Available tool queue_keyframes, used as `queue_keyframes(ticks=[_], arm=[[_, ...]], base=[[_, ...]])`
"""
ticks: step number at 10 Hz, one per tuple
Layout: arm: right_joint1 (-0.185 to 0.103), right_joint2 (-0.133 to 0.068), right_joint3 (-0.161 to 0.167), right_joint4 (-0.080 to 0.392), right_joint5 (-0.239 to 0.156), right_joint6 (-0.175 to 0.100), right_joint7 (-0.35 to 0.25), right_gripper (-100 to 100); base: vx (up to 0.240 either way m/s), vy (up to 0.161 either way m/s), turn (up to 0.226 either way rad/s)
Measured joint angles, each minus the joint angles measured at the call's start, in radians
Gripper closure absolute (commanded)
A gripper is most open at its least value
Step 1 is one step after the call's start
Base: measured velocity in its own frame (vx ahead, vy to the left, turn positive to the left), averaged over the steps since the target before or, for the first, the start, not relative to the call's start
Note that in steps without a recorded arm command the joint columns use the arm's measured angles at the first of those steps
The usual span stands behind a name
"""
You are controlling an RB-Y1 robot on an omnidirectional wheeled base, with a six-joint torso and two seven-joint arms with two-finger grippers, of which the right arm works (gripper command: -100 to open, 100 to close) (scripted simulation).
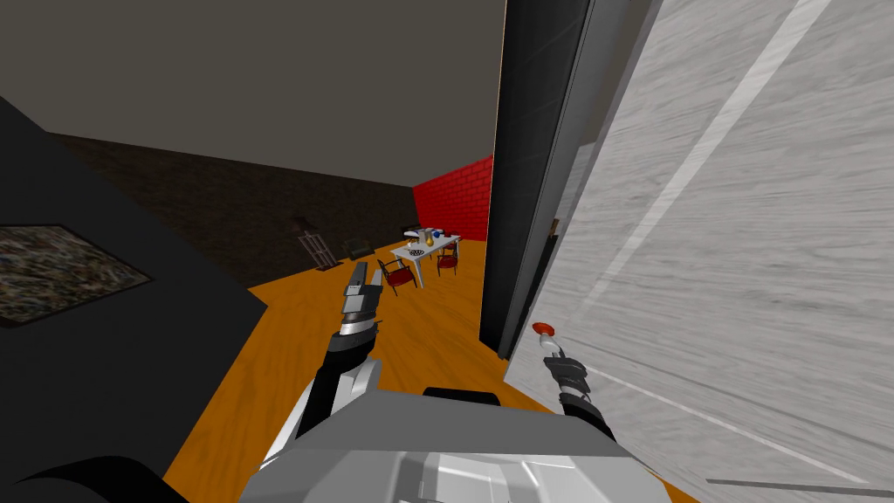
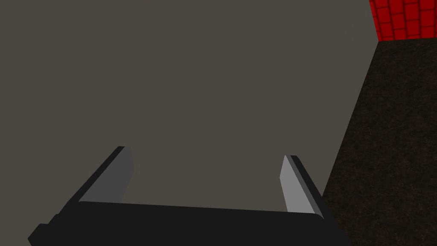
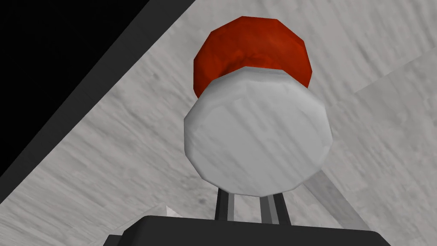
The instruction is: Pull the door open
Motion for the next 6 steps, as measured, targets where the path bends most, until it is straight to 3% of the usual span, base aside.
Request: queue_keyframes(ticks=[1,4,6], arm=[[-0.011,-0.009,0.005,0.023,-0.005,-0.009,-0.028,100],[0.009,-0.001,0.003,-0.018,-0.012,0.012,-0.038,100],[0.014,-0.001,0.01,-0.012,-0.018,-0.001,-0.073,100]], base=[[-0.023,-0.001,0.035],[-0.007,-0.004,0.014],[-0.02,-0.003,0.039]])
